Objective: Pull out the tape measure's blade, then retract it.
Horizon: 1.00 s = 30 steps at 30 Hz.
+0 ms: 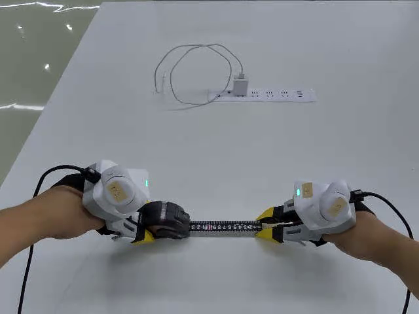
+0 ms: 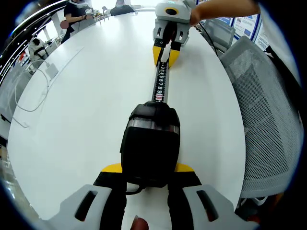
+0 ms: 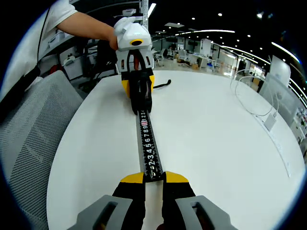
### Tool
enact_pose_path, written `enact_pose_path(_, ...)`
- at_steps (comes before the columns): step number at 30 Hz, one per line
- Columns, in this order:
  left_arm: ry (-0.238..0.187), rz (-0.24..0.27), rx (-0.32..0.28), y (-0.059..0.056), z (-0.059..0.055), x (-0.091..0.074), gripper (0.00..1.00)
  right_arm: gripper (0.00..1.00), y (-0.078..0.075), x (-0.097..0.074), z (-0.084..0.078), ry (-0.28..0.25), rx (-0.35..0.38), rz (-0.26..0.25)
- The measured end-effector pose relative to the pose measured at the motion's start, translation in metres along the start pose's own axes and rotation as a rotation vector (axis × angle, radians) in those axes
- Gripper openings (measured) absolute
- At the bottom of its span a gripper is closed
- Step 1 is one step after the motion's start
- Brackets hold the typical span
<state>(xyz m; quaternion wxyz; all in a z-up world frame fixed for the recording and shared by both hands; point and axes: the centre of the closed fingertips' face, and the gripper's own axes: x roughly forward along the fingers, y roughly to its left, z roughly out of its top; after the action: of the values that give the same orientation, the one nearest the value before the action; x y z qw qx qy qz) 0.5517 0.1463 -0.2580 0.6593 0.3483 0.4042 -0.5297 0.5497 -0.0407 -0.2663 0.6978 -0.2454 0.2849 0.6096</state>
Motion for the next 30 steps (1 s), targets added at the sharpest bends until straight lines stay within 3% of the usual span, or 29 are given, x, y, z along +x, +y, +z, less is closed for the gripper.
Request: enact_pose_path(30,0.002,0.002,-0.002,0.0,0.0,0.0,0.28,0.08,-0.004,-0.015,-0.013,0.028,-0.005,-0.013)
